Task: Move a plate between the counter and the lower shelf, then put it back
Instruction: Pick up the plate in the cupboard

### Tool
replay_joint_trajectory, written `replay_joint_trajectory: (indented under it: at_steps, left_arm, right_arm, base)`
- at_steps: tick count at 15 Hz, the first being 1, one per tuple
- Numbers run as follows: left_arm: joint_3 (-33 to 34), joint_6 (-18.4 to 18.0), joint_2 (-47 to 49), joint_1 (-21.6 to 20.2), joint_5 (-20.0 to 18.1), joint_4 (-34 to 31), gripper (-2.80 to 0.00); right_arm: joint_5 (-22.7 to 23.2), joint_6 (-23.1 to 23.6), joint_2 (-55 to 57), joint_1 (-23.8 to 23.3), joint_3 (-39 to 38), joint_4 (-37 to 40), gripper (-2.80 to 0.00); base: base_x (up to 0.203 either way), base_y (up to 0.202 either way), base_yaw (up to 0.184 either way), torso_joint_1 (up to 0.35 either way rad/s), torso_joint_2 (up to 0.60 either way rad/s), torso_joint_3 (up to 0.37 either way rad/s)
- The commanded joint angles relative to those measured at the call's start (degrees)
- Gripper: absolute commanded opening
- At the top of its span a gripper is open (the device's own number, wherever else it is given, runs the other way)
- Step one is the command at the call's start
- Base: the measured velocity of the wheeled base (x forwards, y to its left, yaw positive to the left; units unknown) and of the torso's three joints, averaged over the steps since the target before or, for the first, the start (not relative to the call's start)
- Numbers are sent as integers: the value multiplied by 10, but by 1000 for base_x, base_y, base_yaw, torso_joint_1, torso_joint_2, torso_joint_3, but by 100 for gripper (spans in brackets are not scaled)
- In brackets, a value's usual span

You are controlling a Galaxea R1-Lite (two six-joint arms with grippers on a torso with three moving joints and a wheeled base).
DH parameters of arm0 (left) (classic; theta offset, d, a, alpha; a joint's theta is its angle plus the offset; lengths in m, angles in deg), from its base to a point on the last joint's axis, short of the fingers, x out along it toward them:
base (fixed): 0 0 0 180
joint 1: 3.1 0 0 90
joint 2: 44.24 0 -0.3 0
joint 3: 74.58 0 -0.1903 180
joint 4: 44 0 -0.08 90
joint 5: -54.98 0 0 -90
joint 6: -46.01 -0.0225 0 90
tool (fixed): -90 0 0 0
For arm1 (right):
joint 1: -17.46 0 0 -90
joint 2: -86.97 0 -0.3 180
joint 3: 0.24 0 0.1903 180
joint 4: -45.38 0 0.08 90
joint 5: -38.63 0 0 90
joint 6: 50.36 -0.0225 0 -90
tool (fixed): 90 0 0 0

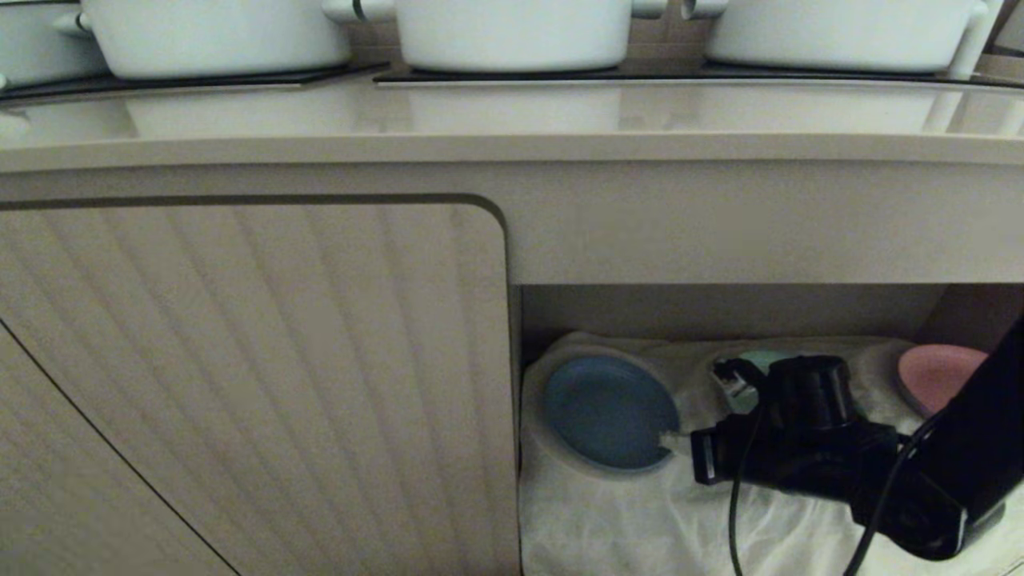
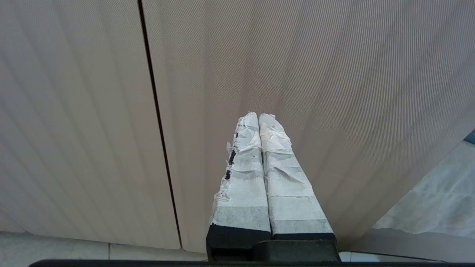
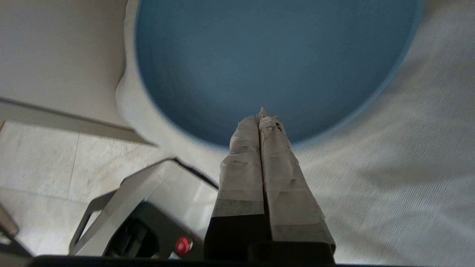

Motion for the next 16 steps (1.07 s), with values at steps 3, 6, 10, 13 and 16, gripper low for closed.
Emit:
replay_joint_trajectory:
  at_steps: [3,6,10,13,16]
  left_arm:
    - [0,1,0,0,0,0,-280]
    - [0,1,0,0,0,0,-280]
    - [0,1,0,0,0,0,-280]
    - [0,1,0,0,0,0,-280]
    - [0,1,0,0,0,0,-280]
  right_arm:
    - [1,-1,20,-17,5,-5,-280]
    - [2,-1,23,-37,5,-7,-280]
    - [2,-1,22,-49,7,-5,0]
    - [2,-6,23,-51,11,-2,0]
    - [3,-20,25,-50,25,0,0]
  base:
    - [0,0,0,0,0,0]
    - [0,0,0,0,0,0]
    - [0,0,0,0,0,0]
    - [0,0,0,0,0,0]
    - [0,0,0,0,0,0]
